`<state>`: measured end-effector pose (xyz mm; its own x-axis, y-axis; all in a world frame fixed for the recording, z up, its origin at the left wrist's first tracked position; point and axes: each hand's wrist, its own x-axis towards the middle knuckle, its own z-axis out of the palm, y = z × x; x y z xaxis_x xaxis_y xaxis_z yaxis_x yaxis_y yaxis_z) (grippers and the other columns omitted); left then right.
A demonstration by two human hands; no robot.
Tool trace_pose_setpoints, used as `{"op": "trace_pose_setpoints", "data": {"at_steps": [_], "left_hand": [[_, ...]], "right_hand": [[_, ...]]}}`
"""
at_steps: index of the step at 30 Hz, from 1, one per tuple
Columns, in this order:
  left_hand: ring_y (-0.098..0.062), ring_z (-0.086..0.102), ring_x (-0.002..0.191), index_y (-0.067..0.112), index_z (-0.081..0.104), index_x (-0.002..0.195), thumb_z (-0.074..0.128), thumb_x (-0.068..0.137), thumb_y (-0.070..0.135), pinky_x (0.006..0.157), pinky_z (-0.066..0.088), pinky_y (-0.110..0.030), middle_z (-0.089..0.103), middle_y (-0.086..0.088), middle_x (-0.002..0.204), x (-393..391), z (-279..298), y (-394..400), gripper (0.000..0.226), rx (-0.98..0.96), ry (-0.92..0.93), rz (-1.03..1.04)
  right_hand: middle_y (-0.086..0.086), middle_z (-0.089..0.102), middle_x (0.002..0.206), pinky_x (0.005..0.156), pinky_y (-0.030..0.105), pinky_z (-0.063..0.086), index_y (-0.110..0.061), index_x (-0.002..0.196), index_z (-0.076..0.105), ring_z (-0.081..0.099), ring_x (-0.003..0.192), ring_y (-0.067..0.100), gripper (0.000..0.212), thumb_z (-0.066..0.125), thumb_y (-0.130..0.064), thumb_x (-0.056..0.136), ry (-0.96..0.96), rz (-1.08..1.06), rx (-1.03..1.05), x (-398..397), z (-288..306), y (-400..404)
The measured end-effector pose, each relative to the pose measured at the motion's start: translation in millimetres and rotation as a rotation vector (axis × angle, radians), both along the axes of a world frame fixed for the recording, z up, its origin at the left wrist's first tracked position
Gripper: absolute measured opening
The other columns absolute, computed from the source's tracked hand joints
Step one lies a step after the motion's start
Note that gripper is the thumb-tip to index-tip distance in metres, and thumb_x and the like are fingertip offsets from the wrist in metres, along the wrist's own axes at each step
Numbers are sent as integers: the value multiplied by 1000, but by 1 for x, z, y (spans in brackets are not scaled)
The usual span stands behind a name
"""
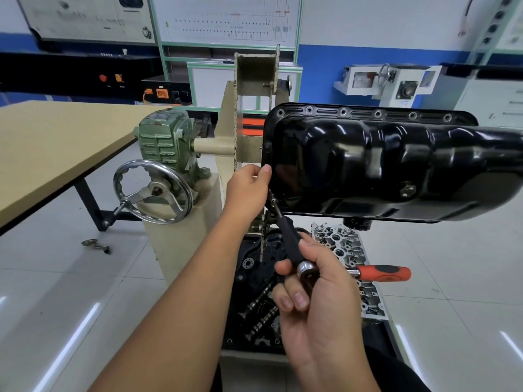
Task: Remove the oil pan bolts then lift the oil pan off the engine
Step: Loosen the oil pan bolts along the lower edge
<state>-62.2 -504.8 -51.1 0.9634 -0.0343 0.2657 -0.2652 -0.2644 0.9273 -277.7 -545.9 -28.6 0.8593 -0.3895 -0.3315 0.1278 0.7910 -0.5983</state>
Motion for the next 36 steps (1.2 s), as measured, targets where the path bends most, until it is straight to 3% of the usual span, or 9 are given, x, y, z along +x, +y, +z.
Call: {"op": "trace_pose_setpoints", "data": {"at_steps": [3,5,8,10,19,22,25,30,36], "left_hand": [[-17,53,61,13,54,64,51,104,36,53,34,-30,58,0,61,1,10,-6,46,218,-59,133],[-19,62,62,4,64,70,52,104,31,52,42,-29,69,-8,65,2,17,-9,45,244,-50,169],[-5,54,35,3,70,79,60,101,24,34,35,-17,69,-4,56,2,20,-12,32,-2,103,144],[-7,39,25,4,69,83,64,96,18,33,26,-15,65,-1,48,-1,20,-11,20,-154,214,118],[-11,27,34,9,62,76,61,84,10,37,20,-20,60,-4,52,-18,15,-4,8,-505,356,102],[-8,26,34,9,68,87,58,90,12,33,18,-19,53,0,53,-23,7,10,11,-770,508,17],[-7,21,33,16,60,77,52,94,21,33,16,-17,49,4,54,-25,-1,25,19,-961,689,-75],[-6,28,34,18,42,65,49,104,31,31,22,-16,50,-1,52,-28,-9,25,42,-932,821,-27],[-9,41,40,8,58,78,45,108,32,34,32,-16,59,-6,58,-38,-11,31,41,-912,865,-164]], "right_hand": [[19,56,60,32,20,27,-7,100,69,29,28,9,12,63,-10,90,32,-1,7,1,-1,-3],[19,56,61,32,20,28,-6,94,68,29,28,9,7,64,-11,90,46,-3,12,2,-1,-5],[18,55,60,32,20,27,-5,90,66,28,29,9,6,65,-11,89,57,-4,17,3,-2,-6],[17,55,60,32,20,27,-5,91,65,28,29,9,7,65,-12,89,60,-3,19,4,-3,-7],[17,54,60,33,20,27,-6,93,65,28,29,9,5,64,-11,90,56,-2,-4,3,-7,-8],[17,54,60,33,20,27,-5,97,65,28,29,9,8,64,-10,91,45,8,-11,4,-8,-10],[16,53,60,33,21,28,-6,106,68,30,30,9,15,62,-8,92,39,19,-26,4,-10,-10],[18,54,61,34,22,30,-7,115,70,34,32,11,25,61,-5,92,16,41,-50,5,-16,-4],[21,56,62,35,23,32,-11,110,74,35,33,13,24,62,-3,91,-45,58,-74,8,-20,7]]}}
